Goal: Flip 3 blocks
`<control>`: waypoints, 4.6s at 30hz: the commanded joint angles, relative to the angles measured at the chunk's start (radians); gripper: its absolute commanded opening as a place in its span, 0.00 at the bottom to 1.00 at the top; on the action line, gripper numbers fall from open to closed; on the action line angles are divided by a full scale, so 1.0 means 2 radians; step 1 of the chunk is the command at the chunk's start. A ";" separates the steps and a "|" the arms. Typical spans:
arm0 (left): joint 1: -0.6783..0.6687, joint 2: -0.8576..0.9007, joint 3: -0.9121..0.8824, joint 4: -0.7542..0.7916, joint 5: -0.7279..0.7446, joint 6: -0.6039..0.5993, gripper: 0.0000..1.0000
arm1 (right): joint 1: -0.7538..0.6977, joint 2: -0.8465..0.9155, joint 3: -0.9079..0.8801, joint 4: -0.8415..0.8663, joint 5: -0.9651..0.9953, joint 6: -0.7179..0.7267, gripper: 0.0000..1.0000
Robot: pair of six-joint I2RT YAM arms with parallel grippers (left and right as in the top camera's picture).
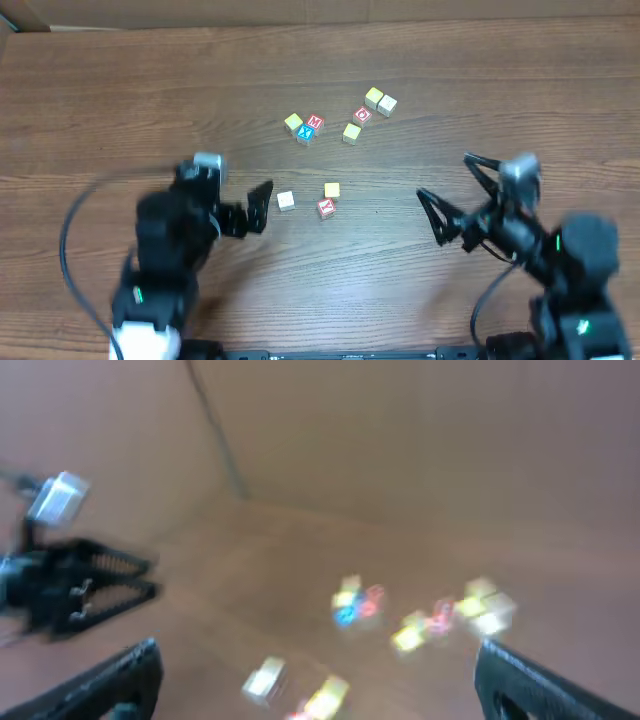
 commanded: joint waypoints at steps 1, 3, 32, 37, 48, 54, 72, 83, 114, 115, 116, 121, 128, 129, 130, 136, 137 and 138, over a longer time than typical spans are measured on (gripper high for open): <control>0.002 0.110 0.151 -0.106 0.034 -0.001 1.00 | 0.002 0.098 0.109 -0.077 -0.074 0.060 1.00; 0.002 0.176 0.242 -0.205 0.034 -0.001 1.00 | 0.002 0.170 0.188 -0.180 -0.093 0.073 1.00; 0.003 0.409 0.369 -0.343 0.051 0.000 1.00 | 0.209 0.550 0.337 -0.300 0.184 0.126 0.97; 0.004 0.409 0.369 -0.346 0.018 -0.008 1.00 | 0.223 0.588 0.337 -0.244 0.196 0.185 0.96; 0.018 0.409 0.369 -0.344 -0.006 -0.008 1.00 | 0.224 0.665 0.337 -0.212 0.192 0.201 0.81; 0.018 0.409 0.369 -0.344 -0.006 -0.009 1.00 | 0.229 0.682 0.337 -0.202 0.186 0.204 0.61; 0.018 0.409 0.368 -0.344 -0.005 -0.009 1.00 | 0.218 0.670 0.385 -0.286 0.222 0.198 0.22; 0.018 0.409 0.369 -0.346 -0.006 -0.009 1.00 | 0.222 0.600 0.409 -0.471 0.234 0.162 0.18; 0.018 0.409 0.368 -0.355 -0.003 -0.009 1.00 | 0.320 0.523 0.154 -0.293 0.226 0.319 0.22; 0.018 0.409 0.368 -0.355 -0.003 -0.009 1.00 | 0.320 0.523 0.150 -0.290 0.226 0.319 0.22; 0.018 0.409 0.368 -0.355 -0.003 -0.009 1.00 | 0.320 0.523 0.144 -0.288 0.226 0.319 0.22; 0.018 0.409 0.369 -0.353 -0.003 -0.009 1.00 | 0.320 0.523 0.134 -0.281 0.226 0.319 0.25; 0.018 0.409 0.368 -0.347 -0.003 -0.009 1.00 | 0.320 0.523 0.134 -0.275 0.225 0.319 0.27; 0.018 0.409 0.368 -0.346 -0.003 -0.009 1.00 | 0.320 0.523 0.134 -0.275 0.226 0.319 0.29; 0.018 0.409 0.368 -0.345 -0.003 -0.009 1.00 | 0.320 0.523 0.134 -0.275 0.225 0.319 0.32; 0.018 0.409 0.368 -0.342 -0.003 -0.009 1.00 | 0.320 0.523 0.134 -0.275 0.226 0.319 0.57; 0.018 0.409 0.368 -0.342 -0.003 -0.009 1.00 | 0.320 0.523 0.134 -0.275 0.225 0.319 0.57; 0.018 0.409 0.368 -0.342 -0.003 -0.009 1.00 | 0.320 0.523 0.134 -0.275 0.225 0.319 0.57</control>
